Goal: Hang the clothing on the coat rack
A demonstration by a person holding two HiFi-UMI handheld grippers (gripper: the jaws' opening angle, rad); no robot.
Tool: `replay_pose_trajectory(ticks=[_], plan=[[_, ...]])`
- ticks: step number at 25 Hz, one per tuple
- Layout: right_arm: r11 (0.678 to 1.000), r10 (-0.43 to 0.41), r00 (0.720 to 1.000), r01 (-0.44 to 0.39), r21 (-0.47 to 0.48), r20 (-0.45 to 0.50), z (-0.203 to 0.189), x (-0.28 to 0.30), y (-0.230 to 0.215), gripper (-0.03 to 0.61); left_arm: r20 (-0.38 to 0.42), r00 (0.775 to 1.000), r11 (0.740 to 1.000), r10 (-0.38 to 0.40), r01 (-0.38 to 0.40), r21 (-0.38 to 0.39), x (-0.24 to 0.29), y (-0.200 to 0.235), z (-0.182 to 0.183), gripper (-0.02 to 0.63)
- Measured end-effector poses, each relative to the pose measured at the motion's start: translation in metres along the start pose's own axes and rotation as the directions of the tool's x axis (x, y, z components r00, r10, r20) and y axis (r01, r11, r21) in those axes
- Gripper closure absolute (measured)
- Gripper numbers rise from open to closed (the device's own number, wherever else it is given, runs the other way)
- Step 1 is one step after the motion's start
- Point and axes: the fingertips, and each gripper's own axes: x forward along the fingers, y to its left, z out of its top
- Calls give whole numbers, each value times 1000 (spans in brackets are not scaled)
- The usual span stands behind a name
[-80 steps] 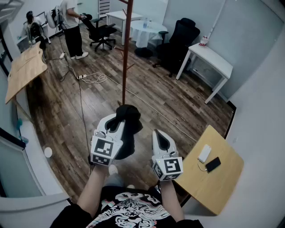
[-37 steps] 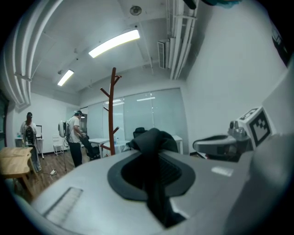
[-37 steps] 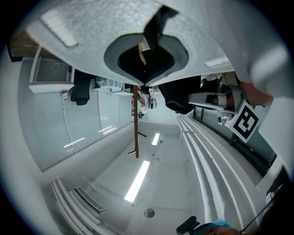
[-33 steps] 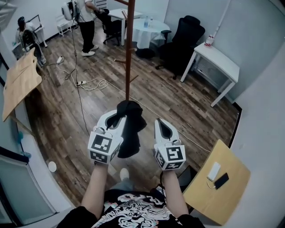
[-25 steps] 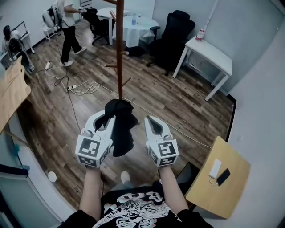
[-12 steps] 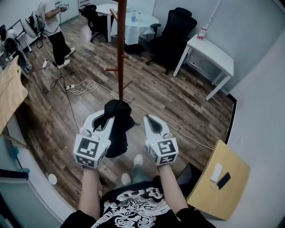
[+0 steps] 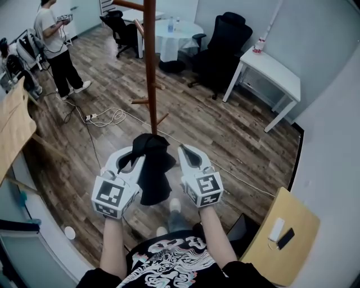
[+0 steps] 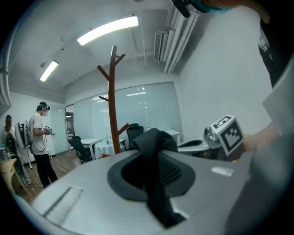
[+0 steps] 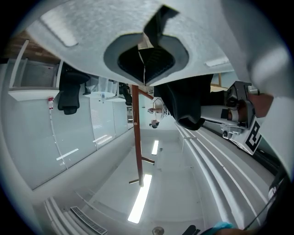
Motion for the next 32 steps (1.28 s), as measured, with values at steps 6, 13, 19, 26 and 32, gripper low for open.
replay_pose_trajectory(ticks=[6,13,19,26,32], plan=[[998,57,998,-57,3,8,4,24,-19,574,-24,999,998,-41,42,40,32,0,-5,592],[996,84,996,-85,-16,-17,2,56,-36,517,-32,997,995,-64,66,80,60,13,-4,592],[989,139,990,-140,-44,-16,2,80,-40,457,-54,996,987,-74,81,135,75,19,-6,592],[969,241,970,-242,-58,-27,-5,101,-35,412,-55,991,981,-118,125,150,85,19,-9,592],[913,382,922,-386,-128,-60,-8,112,-33,380,-55,982,967,-180,187,174,93,21,-5,592]])
